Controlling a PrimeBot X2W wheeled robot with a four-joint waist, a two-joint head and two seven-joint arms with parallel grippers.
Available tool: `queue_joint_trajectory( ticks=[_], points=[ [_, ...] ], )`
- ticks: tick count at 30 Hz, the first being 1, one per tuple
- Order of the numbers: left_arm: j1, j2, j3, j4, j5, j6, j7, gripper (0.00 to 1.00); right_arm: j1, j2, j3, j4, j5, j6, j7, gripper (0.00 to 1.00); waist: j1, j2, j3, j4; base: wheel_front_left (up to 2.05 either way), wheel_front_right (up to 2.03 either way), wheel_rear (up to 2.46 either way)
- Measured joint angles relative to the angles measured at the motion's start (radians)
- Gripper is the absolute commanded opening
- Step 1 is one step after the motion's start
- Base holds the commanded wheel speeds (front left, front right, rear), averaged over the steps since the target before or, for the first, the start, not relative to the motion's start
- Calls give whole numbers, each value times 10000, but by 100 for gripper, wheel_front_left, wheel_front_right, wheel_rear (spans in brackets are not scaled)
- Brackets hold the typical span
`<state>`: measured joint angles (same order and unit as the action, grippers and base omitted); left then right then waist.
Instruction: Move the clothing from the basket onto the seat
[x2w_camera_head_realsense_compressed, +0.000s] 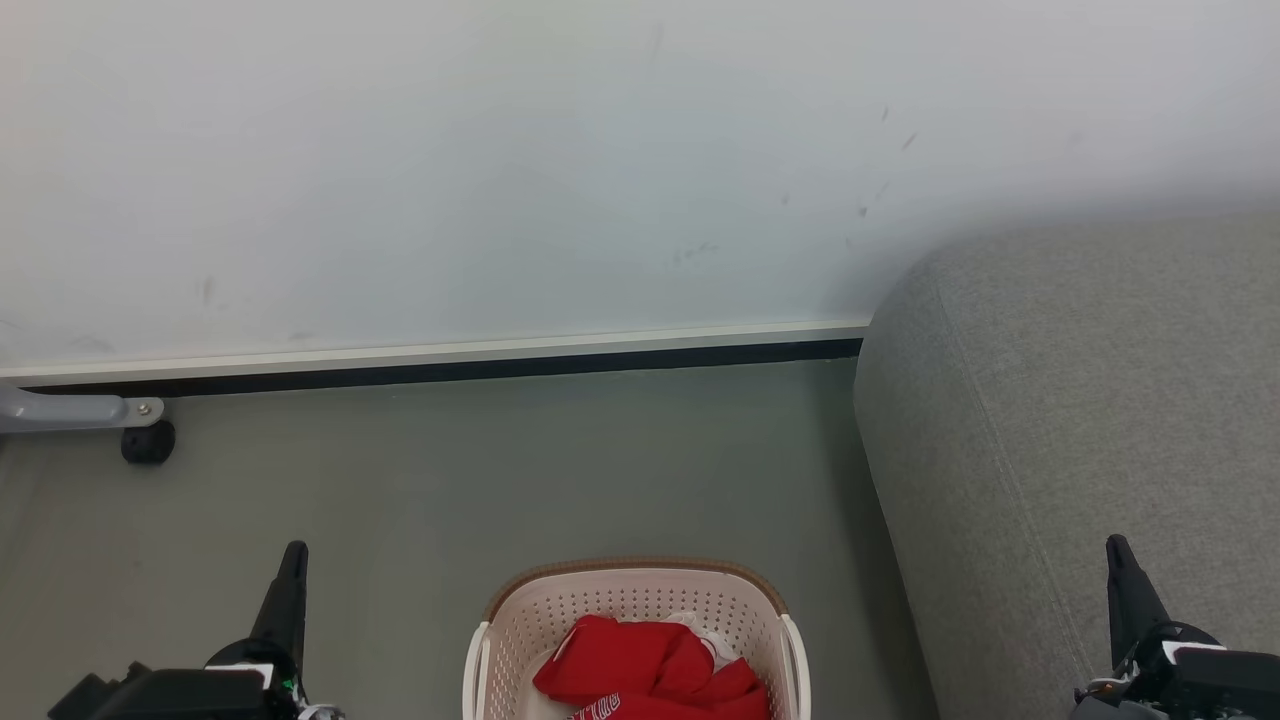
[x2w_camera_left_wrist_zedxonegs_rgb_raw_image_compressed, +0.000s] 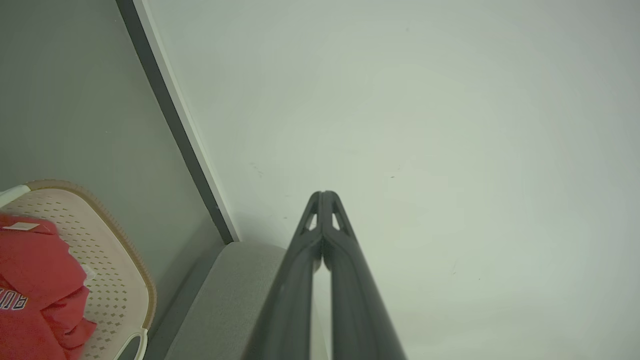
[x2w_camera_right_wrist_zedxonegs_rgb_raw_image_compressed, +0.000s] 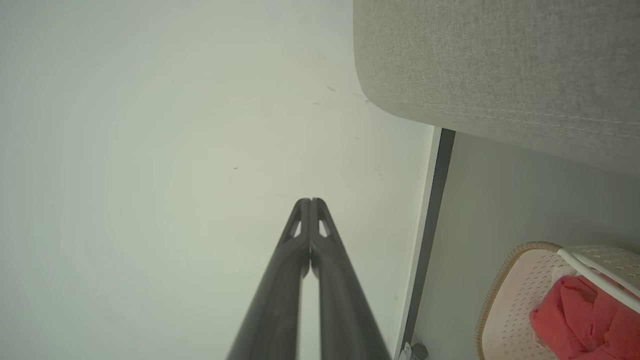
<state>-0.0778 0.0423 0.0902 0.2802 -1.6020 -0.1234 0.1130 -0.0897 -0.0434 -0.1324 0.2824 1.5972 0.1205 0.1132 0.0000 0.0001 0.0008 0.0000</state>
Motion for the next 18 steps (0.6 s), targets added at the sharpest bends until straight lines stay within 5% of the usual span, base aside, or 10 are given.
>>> queue_joint_trajectory(
  ticks=[18],
  points=[
    [0,0,0,0,0,0,0,0,0,0,0,0,0,0,0,0,0,0,0,0,0,0,0]
  ],
)
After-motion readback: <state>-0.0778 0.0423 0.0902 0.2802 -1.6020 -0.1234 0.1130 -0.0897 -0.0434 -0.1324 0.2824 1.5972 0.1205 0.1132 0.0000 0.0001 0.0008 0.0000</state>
